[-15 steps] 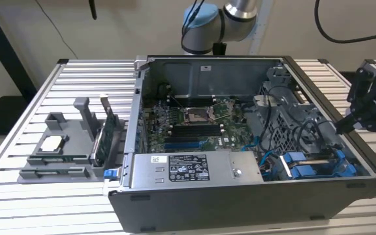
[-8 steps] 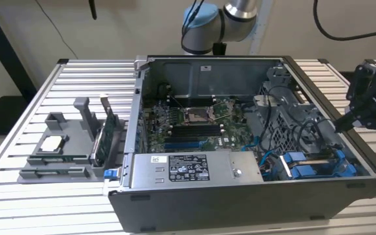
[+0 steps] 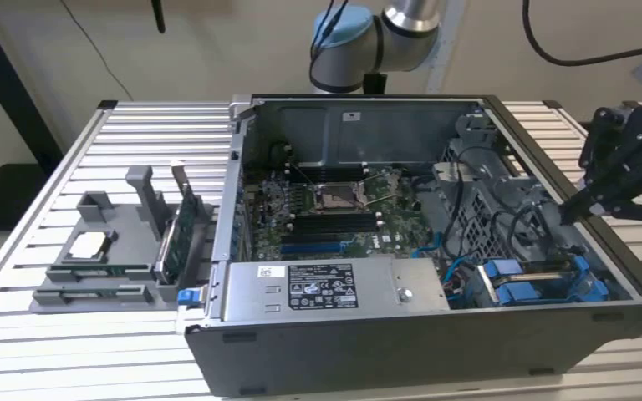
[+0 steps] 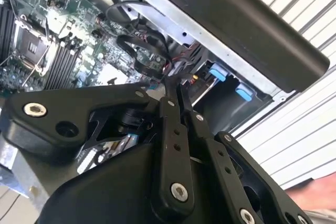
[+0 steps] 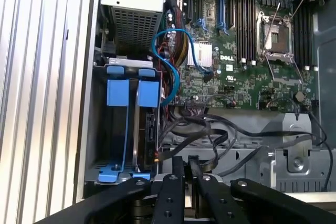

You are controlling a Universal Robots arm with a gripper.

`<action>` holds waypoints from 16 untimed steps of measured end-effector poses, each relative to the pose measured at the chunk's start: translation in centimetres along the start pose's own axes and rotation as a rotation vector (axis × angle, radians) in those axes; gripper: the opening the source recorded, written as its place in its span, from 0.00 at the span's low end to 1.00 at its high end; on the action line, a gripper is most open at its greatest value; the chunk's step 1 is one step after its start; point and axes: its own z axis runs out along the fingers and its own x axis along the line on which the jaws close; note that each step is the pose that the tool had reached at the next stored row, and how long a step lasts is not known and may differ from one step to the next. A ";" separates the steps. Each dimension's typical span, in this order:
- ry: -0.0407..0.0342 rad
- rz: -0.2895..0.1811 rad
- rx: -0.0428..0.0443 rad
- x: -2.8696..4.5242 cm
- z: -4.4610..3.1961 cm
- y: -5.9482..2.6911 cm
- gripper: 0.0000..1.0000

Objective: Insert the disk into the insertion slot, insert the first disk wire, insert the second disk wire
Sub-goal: 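Insert the second disk wire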

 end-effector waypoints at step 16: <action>0.0007 -0.003 0.0133 -0.19 0.19 4.21 0.16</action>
